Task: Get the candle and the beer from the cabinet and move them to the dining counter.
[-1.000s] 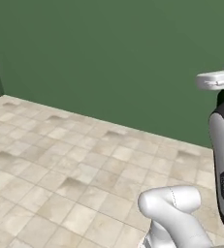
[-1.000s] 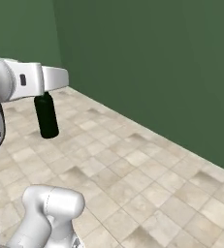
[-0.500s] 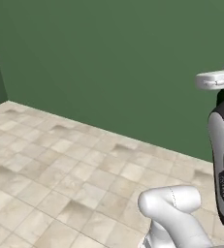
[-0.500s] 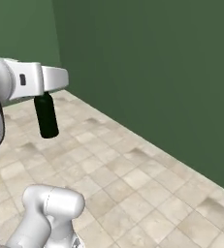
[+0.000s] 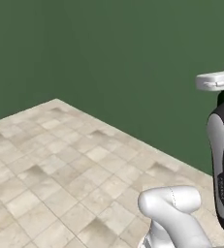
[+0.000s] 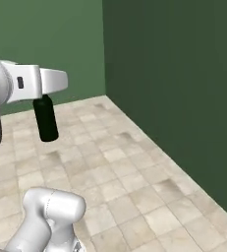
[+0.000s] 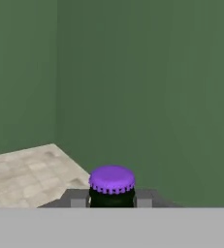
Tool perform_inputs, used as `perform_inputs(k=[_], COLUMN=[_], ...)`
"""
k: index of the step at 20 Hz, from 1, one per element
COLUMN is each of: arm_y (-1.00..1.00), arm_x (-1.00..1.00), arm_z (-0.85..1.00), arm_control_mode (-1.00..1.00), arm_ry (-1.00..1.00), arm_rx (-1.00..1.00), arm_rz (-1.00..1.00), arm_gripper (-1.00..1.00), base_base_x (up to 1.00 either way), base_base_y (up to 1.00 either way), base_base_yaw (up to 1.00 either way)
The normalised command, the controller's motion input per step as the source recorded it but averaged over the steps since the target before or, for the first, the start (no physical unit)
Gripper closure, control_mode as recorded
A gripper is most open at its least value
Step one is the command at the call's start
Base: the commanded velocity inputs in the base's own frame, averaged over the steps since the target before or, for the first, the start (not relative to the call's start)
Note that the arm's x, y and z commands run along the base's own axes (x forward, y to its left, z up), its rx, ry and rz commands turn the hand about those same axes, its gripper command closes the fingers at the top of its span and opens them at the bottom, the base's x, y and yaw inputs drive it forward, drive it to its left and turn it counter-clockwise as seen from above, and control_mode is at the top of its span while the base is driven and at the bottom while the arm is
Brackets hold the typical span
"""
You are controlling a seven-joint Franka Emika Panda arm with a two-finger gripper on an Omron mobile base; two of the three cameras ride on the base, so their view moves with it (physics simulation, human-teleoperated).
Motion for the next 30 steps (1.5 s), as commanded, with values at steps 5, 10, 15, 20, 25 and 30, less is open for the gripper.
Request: perform_inputs(k=[5,10,15,20,25,30], arm_y=[0.0,0.0,0.0,0.0,0.0,0.0], arm_x=[0.0,0.0,0.0,0.0,0.0,0.0], arm_z=[0.0,0.0,0.0,0.0,0.0,0.0], arm_control_mode=[1.0,1.0,1.0,1.0,1.0,1.0], arm_ry=[0.0,0.0,0.0,0.0,0.0,0.0], arm_rx=[0.0,0.0,0.0,0.0,0.0,0.0], arm_rz=[0.0,0.0,0.0,0.0,0.0,0.0], arm_gripper=[1.0,1.0,1.0,1.0,1.0,1.0], base_base_x=[1.0,0.97,0.95,1.0,0.88,0.88], base_base_y=[-0.15,-0.19,-0.26,-0.24,-0.44,-0.7], base_base_yaw=[0.66,0.72,0.69,0.67,0.63,0.52])
